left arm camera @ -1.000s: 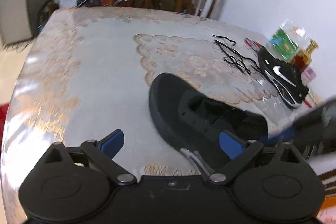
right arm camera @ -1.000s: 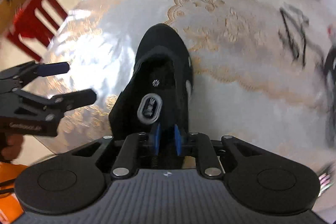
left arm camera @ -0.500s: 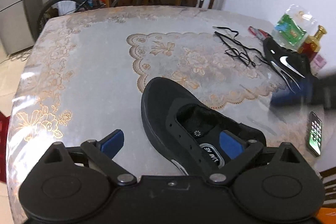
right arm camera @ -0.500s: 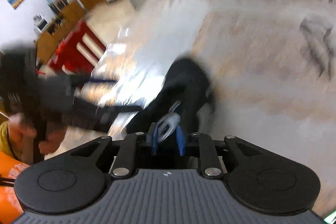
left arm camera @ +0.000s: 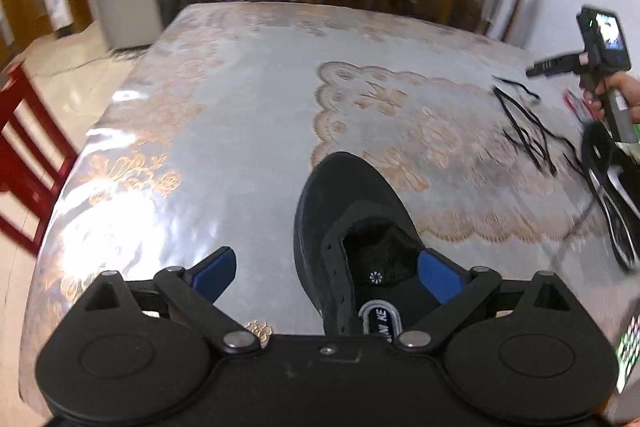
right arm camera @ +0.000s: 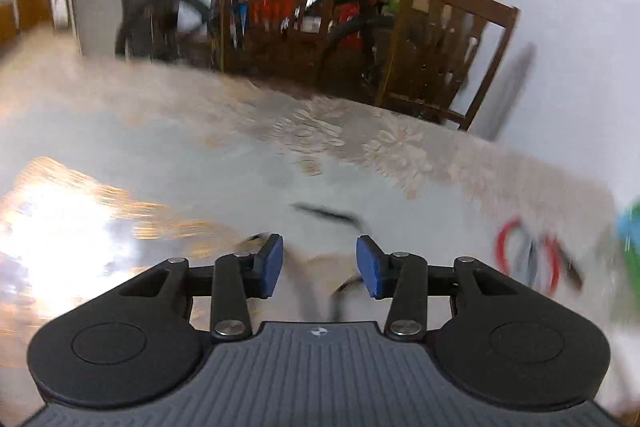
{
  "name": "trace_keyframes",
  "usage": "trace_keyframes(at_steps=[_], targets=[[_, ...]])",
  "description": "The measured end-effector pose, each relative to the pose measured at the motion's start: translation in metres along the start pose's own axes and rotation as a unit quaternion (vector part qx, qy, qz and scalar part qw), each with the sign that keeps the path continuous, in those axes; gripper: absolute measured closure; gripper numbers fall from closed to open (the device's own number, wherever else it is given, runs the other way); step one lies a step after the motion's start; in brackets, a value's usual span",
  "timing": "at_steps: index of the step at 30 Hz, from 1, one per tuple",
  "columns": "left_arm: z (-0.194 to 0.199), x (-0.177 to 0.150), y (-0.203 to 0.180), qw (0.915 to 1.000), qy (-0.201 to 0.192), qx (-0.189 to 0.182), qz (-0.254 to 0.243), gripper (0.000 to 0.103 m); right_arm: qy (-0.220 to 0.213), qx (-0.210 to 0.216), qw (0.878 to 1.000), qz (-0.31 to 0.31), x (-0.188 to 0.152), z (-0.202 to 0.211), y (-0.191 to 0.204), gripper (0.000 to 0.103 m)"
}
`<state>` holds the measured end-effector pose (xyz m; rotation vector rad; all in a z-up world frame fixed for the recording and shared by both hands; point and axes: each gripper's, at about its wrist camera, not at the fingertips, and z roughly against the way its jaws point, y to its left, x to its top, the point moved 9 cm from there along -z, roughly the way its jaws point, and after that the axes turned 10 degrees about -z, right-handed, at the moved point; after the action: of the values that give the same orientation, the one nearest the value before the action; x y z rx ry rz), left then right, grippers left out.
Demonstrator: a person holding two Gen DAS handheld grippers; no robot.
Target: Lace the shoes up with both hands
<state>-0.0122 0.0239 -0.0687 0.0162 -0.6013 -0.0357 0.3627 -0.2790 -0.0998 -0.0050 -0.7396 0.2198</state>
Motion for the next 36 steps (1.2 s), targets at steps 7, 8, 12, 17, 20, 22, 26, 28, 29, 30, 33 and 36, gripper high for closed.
trace_keyframes(at_steps=[7,8,12,17,20,22,26,28,29,30,33,36], targets=[[-0.007,-0.009,0.001,0.9980,0.041,0.032,0.036,0.006,0.080,0.006,0.993,0.082,0.009,-0.068,-0.013,0.057],[-0.008,-0.011,0.000,0.9978,0.046,0.031,0.036,0.005,0.093,0.001,0.991,0.096,0.006,-0.075,-0.017,0.058],[-0.014,-0.017,-0.008,0.9973,0.062,0.023,0.030,0.006,0.117,0.024,0.990,0.070,0.006,-0.080,-0.017,0.100],[-0.024,-0.027,-0.016,0.9956,0.073,0.056,-0.016,0.004,0.067,0.119,0.991,0.002,0.007,-0.033,0.016,0.102],[-0.026,-0.033,-0.010,0.9965,0.066,0.051,-0.003,0.002,0.030,0.230,0.972,-0.036,0.003,0.023,0.058,0.102],[-0.026,-0.036,-0.005,0.9967,0.063,0.052,0.002,0.000,0.015,0.288,0.958,-0.011,-0.012,0.065,0.095,0.102],[-0.022,-0.038,0.012,0.9839,0.053,0.162,-0.055,0.000,0.019,0.396,0.918,0.028,-0.056,0.143,0.175,0.101],[-0.020,-0.039,0.016,0.9834,0.046,0.160,-0.071,0.000,0.030,0.443,0.894,0.052,-0.085,0.181,0.216,0.101],[-0.019,-0.039,0.018,0.9838,0.042,0.159,-0.072,0.000,0.036,0.463,0.884,0.061,-0.099,0.197,0.235,0.101],[-0.018,-0.039,0.020,0.9838,0.039,0.159,-0.074,0.000,0.044,0.476,0.876,0.063,-0.111,0.206,0.251,0.101],[-0.014,-0.038,0.025,0.9792,0.024,0.173,-0.104,0.000,0.070,0.503,0.859,0.063,-0.143,0.227,0.292,0.101],[-0.012,-0.037,0.033,0.9770,0.007,0.175,-0.122,0.000,0.086,0.492,0.864,0.071,-0.162,0.228,0.322,0.101]])
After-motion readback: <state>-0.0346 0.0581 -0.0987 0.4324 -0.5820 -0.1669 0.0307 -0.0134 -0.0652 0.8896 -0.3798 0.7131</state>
